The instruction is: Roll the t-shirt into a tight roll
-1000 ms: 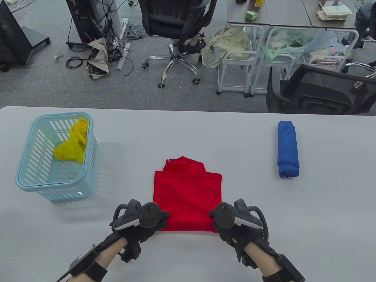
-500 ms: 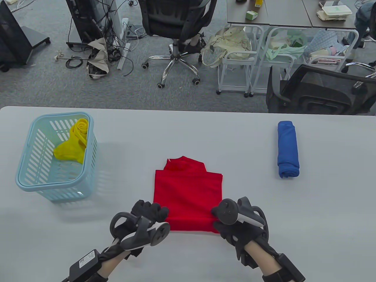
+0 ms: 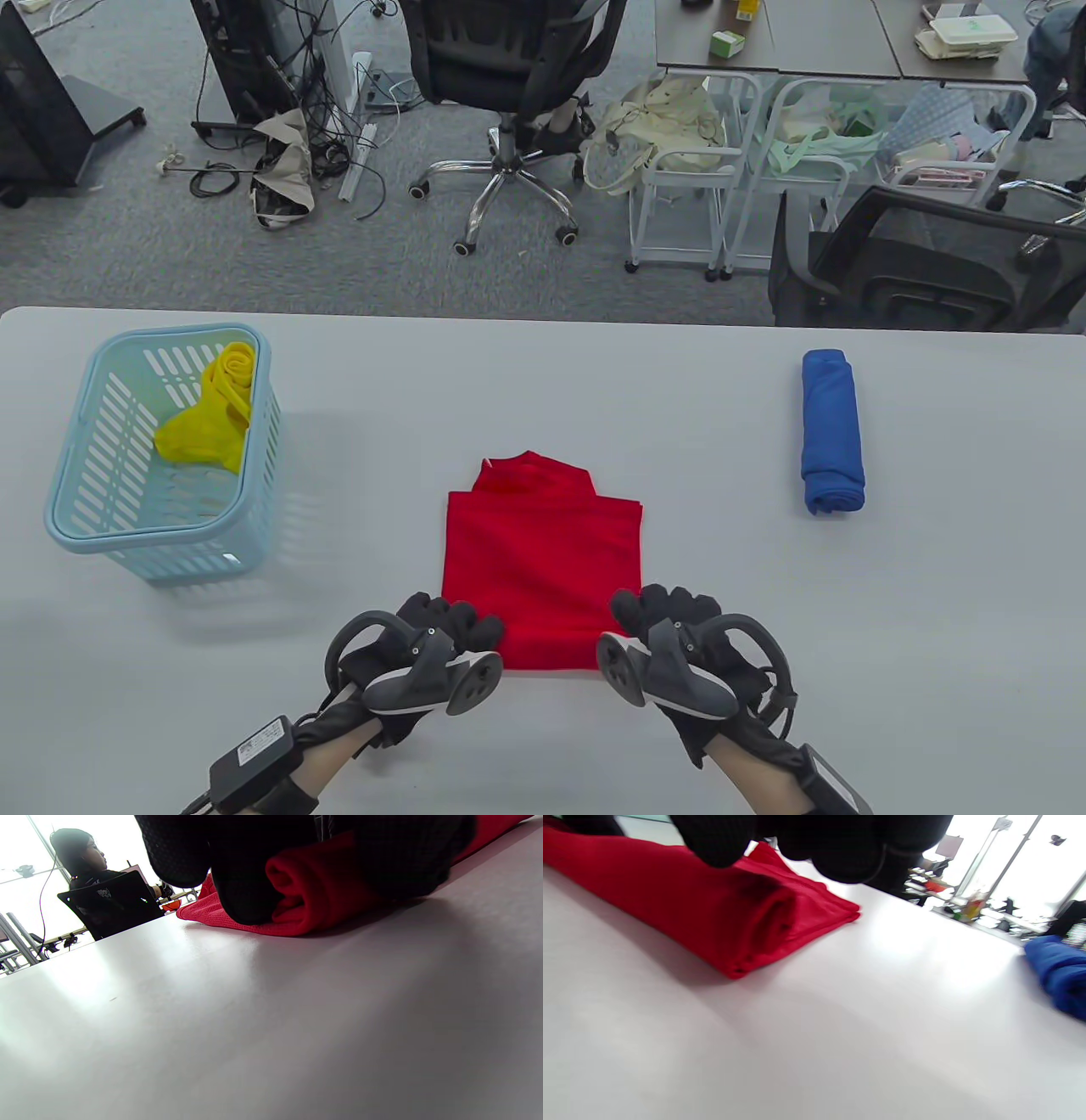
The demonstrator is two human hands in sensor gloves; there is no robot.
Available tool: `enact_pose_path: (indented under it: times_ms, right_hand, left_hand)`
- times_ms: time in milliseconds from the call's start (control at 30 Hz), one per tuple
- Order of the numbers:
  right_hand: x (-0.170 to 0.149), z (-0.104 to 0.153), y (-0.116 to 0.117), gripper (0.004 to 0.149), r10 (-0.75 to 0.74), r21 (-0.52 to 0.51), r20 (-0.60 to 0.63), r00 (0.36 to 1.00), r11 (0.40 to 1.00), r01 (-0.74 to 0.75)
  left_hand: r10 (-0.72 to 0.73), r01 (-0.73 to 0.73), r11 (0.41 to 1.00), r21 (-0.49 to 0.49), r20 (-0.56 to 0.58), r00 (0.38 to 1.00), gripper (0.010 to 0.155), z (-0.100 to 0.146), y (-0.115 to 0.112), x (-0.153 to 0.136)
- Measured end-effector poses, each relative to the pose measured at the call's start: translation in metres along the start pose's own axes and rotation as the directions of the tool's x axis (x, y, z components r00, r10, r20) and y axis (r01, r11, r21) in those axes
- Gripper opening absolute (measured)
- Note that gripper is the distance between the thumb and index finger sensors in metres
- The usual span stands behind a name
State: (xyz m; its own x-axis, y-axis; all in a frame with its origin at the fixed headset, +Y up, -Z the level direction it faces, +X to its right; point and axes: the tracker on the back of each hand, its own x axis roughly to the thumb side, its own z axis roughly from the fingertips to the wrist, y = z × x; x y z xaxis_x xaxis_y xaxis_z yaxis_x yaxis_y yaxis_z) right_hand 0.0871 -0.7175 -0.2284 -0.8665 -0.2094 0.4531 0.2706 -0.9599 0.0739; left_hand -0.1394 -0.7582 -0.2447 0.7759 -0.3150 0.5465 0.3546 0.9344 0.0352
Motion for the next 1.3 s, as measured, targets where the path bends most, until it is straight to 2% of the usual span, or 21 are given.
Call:
enact_pose_path:
  times_ms: [33, 67, 167, 200, 333, 400, 467, 533, 633, 700, 733, 767, 833, 867, 900, 967, 1067, 1167, 1233, 1300]
  right_hand:
    - [0.007, -0.001, 0.005, 0.058, -0.062, 0.044, 0.074, 0.995, 0.997, 0.059]
    - [0.013, -0.003, 0.014, 0.059, -0.07, 0.084, 0.079, 0.994, 0.994, 0.063]
    - [0.018, -0.012, 0.03, 0.073, 0.088, 0.144, 0.057, 0.995, 0.985, -0.095]
    - [0.018, -0.013, 0.032, 0.074, 0.102, 0.139, 0.05, 0.994, 0.984, -0.108]
    - [0.013, -0.02, 0.034, 0.068, 0.063, 0.133, 0.028, 0.998, 0.989, -0.066]
    - [0.009, -0.022, 0.033, 0.064, 0.042, 0.13, 0.019, 0.999, 0.99, -0.044]
    - [0.005, -0.023, 0.029, 0.058, 0.0, 0.126, 0.031, 1.0, 0.992, -0.004]
    - [-0.002, -0.025, 0.026, 0.055, -0.124, 0.165, 0.047, 0.991, 0.98, 0.115]
    - [-0.014, -0.024, 0.029, 0.055, -0.372, 0.225, 0.071, 0.925, 0.91, 0.349]
    - [-0.019, -0.023, 0.033, 0.055, -0.442, 0.249, 0.059, 0.895, 0.875, 0.415]
    - [-0.021, -0.023, 0.034, 0.055, -0.442, 0.25, 0.055, 0.895, 0.874, 0.416]
    - [-0.022, -0.024, 0.034, 0.055, -0.443, 0.252, 0.054, 0.895, 0.873, 0.417]
    - [-0.023, -0.027, 0.034, 0.054, -0.456, 0.261, 0.046, 0.889, 0.865, 0.43]
    - [-0.024, -0.027, 0.035, 0.054, -0.459, 0.262, 0.044, 0.887, 0.862, 0.433]
    - [-0.026, -0.028, 0.036, 0.053, -0.469, 0.266, 0.041, 0.882, 0.856, 0.443]
    - [-0.028, -0.029, 0.037, 0.053, -0.495, 0.271, 0.037, 0.868, 0.841, 0.468]
    - [-0.034, -0.03, 0.041, 0.053, -0.57, 0.291, 0.006, 0.821, 0.787, 0.544]
    - [-0.037, -0.028, 0.042, 0.052, -0.604, 0.302, -0.019, 0.797, 0.757, 0.58]
    - [-0.039, -0.027, 0.044, 0.051, -0.618, 0.3, -0.035, 0.786, 0.743, 0.598]
    - [-0.039, -0.026, 0.042, 0.052, -0.604, 0.284, -0.052, 0.795, 0.754, 0.592]
  left_hand:
    - [-0.001, 0.001, 1.0, 0.0, -0.001, 1.0, 0.061, 0.0, 0.0, 0.0]
    - [-0.001, 0.001, 1.0, -0.002, -0.002, 1.0, 0.061, 0.0, 0.001, 0.0]
    - [-0.042, 0.042, 0.999, 0.004, -0.004, 0.999, 0.061, 0.0, 0.0, 0.002]
    - [-0.049, 0.049, 0.999, 0.006, -0.004, 0.999, 0.06, 0.0, 0.0, 0.002]
    - [-0.02, 0.02, 1.0, 0.021, -0.011, 1.0, 0.055, -0.002, 0.001, -0.001]
    - [0.05, -0.049, 0.999, 0.015, -0.02, 0.999, 0.053, -0.005, 0.002, -0.008]
    - [0.137, -0.137, 0.99, -0.012, -0.025, 0.99, 0.052, -0.007, 0.002, -0.016]
    - [0.226, -0.227, 0.973, -0.036, -0.029, 0.974, 0.051, -0.008, 0.003, -0.023]
    - [0.353, -0.356, 0.931, -0.085, -0.044, 0.935, 0.051, -0.007, 0.0, -0.035]
    - [0.426, -0.43, 0.898, -0.09, -0.057, 0.903, 0.052, -0.006, -0.002, -0.039]
    - [0.422, -0.426, 0.9, -0.086, -0.06, 0.904, 0.052, -0.006, -0.002, -0.039]
    - [0.348, -0.353, 0.933, -0.071, -0.074, 0.934, 0.054, -0.005, -0.001, -0.036]
    - [0.031, -0.035, 0.998, -0.042, -0.098, 0.995, 0.056, -0.002, 0.004, -0.027]
    - [-0.075, 0.072, 0.997, -0.033, -0.095, 0.993, 0.057, 0.0, 0.006, -0.022]
    - [-0.17, 0.173, 0.985, 0.019, -0.096, 0.981, 0.058, 0.003, 0.011, -0.016]
    - [-0.167, 0.171, 0.984, 0.052, -0.076, 0.983, 0.058, 0.006, 0.016, -0.008]
    - [-0.008, 0.008, 1.0, -0.004, 0.01, 1.0, 0.066, 0.006, 0.016, 0.004]
    - [-0.087, 0.088, 0.994, -0.062, 0.021, 0.996, 0.075, 0.003, 0.007, 0.011]
    - [-0.151, 0.151, 0.988, -0.032, 0.012, 0.989, 0.074, 0.0, 0.003, 0.013]
    - [-0.152, 0.152, 0.988, -0.012, 0.003, 0.988, 0.069, -0.002, 0.004, 0.012]
